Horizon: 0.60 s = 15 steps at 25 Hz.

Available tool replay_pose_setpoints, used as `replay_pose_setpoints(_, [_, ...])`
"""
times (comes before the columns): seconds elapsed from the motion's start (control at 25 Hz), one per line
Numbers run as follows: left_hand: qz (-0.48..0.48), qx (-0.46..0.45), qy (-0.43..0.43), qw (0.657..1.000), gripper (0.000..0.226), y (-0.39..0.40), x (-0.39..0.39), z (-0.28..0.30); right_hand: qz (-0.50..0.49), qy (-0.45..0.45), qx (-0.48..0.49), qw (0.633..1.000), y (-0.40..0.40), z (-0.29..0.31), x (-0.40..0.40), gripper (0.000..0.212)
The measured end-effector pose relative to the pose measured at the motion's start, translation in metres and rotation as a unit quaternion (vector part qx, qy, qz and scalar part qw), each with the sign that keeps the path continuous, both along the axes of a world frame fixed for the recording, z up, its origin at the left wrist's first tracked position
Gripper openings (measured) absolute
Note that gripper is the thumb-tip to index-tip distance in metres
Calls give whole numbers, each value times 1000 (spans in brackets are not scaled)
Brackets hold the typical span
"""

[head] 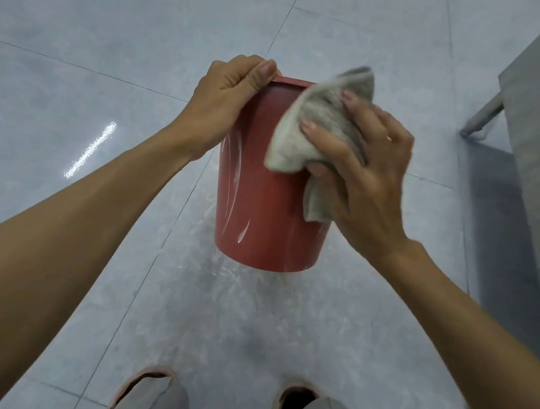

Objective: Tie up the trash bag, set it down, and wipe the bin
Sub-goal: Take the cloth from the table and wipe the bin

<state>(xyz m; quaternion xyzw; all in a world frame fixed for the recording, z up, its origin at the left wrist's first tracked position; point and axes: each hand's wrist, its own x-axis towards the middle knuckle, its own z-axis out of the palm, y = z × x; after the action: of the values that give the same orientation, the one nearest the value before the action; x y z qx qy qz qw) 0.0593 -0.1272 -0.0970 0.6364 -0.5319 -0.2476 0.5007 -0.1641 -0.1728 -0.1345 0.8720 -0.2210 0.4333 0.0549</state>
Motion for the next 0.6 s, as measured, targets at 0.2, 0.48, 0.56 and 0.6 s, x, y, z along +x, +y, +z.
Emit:
replay_pose_setpoints(0.2, [20, -23, -30, 999, 29, 9, 9, -8, 3, 72, 44, 996, 50, -65, -10, 38])
replay_pose_setpoints(0.48, [18, -63, -25, 998, 20, 19, 8, -2, 147, 137, -3, 980, 51, -44, -58, 25])
replay_pose_setpoints(0.56, [-27, -54, -34, 998, 21, 14, 3, 5, 73, 35, 30, 996, 23, -18, -29, 38])
replay_pose_setpoints(0.6, [-47, -42, -36, 997, 22, 12, 1, 8, 33, 20, 52, 998, 16, -11, -12, 48])
